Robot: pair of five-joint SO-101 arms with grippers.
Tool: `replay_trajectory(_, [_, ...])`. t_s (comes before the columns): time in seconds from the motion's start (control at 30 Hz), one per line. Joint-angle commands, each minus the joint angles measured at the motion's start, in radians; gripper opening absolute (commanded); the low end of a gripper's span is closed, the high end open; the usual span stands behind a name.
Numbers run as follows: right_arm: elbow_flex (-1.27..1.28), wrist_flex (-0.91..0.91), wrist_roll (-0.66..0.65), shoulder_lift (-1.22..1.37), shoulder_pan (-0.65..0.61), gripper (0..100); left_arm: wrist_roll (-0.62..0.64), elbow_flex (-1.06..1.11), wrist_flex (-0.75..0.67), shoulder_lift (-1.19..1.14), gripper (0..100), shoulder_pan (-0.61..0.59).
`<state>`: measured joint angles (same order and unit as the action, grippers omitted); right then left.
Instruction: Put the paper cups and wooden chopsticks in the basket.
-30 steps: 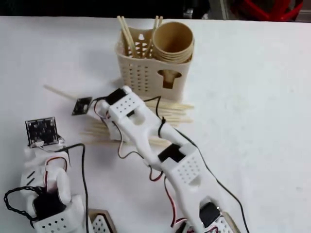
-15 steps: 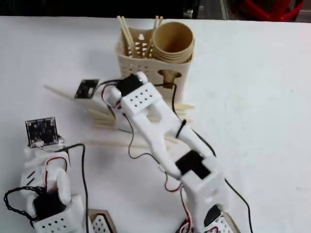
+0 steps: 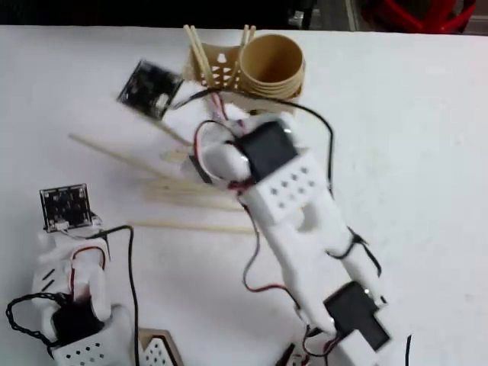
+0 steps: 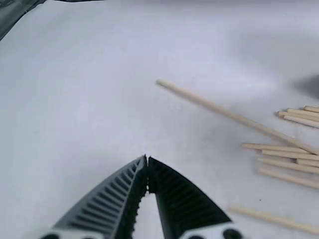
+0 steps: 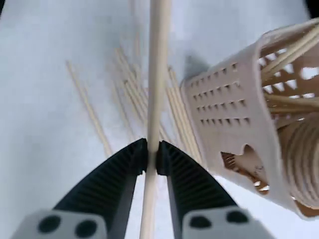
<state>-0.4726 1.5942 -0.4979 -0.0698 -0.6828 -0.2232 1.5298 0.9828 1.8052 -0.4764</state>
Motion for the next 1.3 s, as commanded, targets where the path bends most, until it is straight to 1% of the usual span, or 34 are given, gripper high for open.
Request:
replay_trajectory(0.0, [-0.15,-0.09,0.075,-0.059,0.051,1.8,-0.014,-0.006,0.003,0.01,2,-0.008])
replay_trajectory(0.1, [-0.213,-0.229,0.115,-0.041,0.094,1.8,-0.014,-0.006,0.003,0.01,2,-0.008])
replay_trajectory(0.33, [-0.239,-0.627,0.118,0.054,0.133,1.8,-0.014,-0.006,0.003,0.01,2,-0.008])
replay_trajectory(0.47, [-0.241,-0.792,0.118,0.14,0.133,1.9,-0.014,-0.006,0.003,0.01,2,-0.008])
replay_trajectory(0.57, [-0.239,-0.872,0.118,0.202,0.139,1.9,-0.014,-0.006,0.003,0.01,2,-0.008])
replay_trajectory(0.63, [-0.239,-0.891,0.121,0.242,0.153,1.9,-0.014,-0.006,0.003,0.01,2,-0.008])
replay_trajectory(0.8, [-0.239,-0.905,0.236,0.332,0.202,1.9,-0.043,-0.006,0.003,0.01,2,-0.008])
replay_trajectory(0.97, [-0.236,-0.869,0.296,0.4,0.245,1.9,-0.043,-0.006,0.003,0.01,2,-0.008])
replay_trajectory(1.13, [-0.236,-0.811,0.333,0.429,0.252,2.6,-0.044,-0.006,0.003,0.01,2,-0.008])
replay_trajectory(1.27, [-0.253,-0.728,0.339,0.418,0.249,12.1,-0.044,-0.006,0.003,0.01,2,-0.008])
